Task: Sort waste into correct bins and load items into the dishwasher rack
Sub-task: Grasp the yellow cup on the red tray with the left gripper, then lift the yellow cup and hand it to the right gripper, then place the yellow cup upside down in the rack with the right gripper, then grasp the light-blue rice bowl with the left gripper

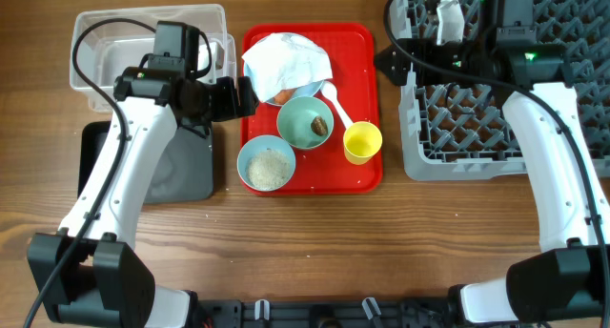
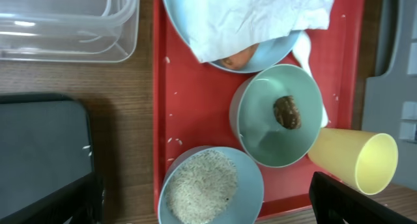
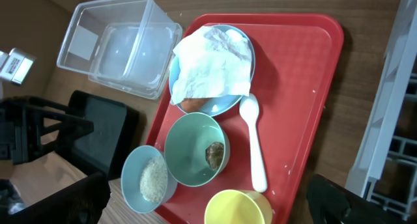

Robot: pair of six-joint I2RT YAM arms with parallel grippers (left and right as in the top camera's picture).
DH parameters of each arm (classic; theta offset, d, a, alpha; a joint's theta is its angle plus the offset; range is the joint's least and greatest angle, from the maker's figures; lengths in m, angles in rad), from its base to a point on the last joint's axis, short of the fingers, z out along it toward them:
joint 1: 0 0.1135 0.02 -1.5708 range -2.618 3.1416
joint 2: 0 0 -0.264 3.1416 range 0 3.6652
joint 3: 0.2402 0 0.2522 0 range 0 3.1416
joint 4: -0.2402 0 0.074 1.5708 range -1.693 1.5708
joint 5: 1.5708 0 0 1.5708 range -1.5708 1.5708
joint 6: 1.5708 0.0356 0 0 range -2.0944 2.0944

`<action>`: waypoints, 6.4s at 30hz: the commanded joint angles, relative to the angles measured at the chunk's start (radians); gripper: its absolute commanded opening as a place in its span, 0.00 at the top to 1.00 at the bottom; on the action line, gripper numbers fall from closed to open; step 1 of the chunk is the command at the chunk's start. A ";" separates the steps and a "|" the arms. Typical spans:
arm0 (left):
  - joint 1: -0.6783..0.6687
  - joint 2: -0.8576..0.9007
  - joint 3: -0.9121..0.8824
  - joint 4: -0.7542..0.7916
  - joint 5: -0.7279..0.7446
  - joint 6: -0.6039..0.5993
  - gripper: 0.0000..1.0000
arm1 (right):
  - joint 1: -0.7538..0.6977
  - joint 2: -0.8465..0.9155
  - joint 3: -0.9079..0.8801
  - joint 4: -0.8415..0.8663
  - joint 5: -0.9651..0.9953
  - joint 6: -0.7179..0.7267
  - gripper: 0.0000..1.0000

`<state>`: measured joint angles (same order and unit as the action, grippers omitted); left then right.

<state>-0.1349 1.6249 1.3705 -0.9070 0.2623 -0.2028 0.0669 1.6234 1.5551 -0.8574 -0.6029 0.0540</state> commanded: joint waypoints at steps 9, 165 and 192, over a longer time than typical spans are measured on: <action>-0.315 0.008 0.023 0.126 -0.121 -0.014 0.00 | 0.060 0.010 0.007 -0.027 0.208 0.076 0.01; 0.042 0.126 0.023 0.180 -0.055 -0.194 0.07 | -0.261 0.318 0.169 -0.568 0.689 0.150 0.25; -0.235 0.126 0.019 -0.064 -0.048 0.072 0.09 | 0.057 0.289 0.428 -0.383 0.277 0.033 0.18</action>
<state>-0.3141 1.7439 1.3876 -0.9356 0.3180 -0.1646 0.1276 1.9224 1.9900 -1.2449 -0.3176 0.0605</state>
